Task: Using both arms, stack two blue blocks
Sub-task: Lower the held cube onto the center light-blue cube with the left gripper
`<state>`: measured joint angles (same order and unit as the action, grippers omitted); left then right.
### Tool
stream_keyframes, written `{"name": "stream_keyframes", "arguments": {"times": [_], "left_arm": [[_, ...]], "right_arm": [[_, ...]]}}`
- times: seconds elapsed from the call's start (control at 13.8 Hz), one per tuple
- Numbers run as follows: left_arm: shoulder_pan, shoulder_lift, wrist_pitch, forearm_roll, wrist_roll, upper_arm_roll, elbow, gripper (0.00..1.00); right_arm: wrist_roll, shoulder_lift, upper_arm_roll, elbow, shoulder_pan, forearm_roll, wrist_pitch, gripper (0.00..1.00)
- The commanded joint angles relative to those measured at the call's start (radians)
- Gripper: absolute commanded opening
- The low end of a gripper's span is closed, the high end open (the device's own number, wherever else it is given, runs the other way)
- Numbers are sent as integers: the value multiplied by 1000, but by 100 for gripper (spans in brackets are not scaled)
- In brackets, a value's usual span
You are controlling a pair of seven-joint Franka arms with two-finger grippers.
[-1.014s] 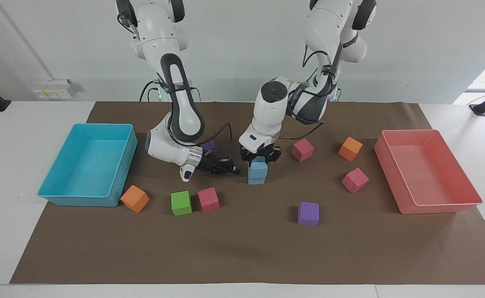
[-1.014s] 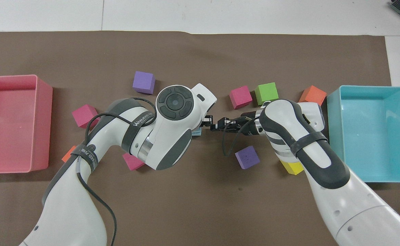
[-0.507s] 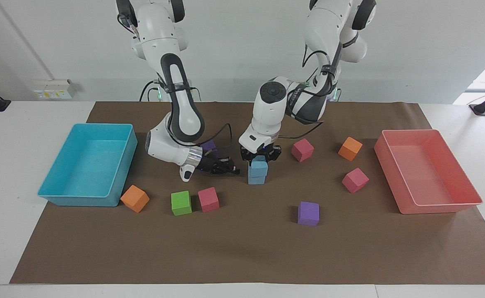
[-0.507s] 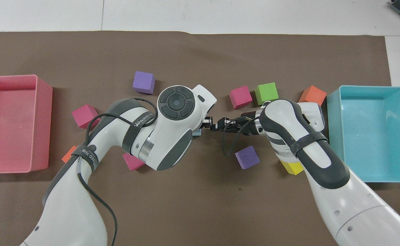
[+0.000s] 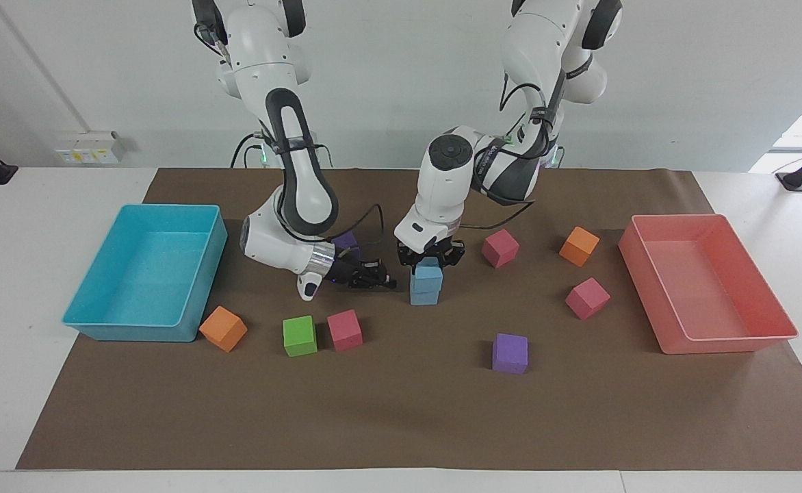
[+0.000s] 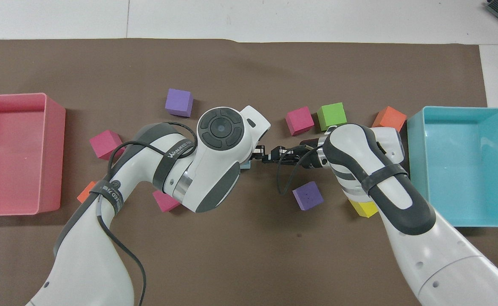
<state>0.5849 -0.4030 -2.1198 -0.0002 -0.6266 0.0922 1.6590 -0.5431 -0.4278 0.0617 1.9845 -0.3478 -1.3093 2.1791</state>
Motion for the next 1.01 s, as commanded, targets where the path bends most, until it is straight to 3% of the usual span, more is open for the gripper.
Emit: {"name": "stream_keyframes", "arguments": {"times": [0.0, 0.94], "left_arm": [[29, -4, 18, 20, -16, -15, -16, 5], [35, -2, 34, 36, -16, -17, -15, 8]], "right_arm": [[12, 9, -2, 11, -3, -24, 18, 0], [12, 9, -2, 11, -3, -24, 19, 0]]}}
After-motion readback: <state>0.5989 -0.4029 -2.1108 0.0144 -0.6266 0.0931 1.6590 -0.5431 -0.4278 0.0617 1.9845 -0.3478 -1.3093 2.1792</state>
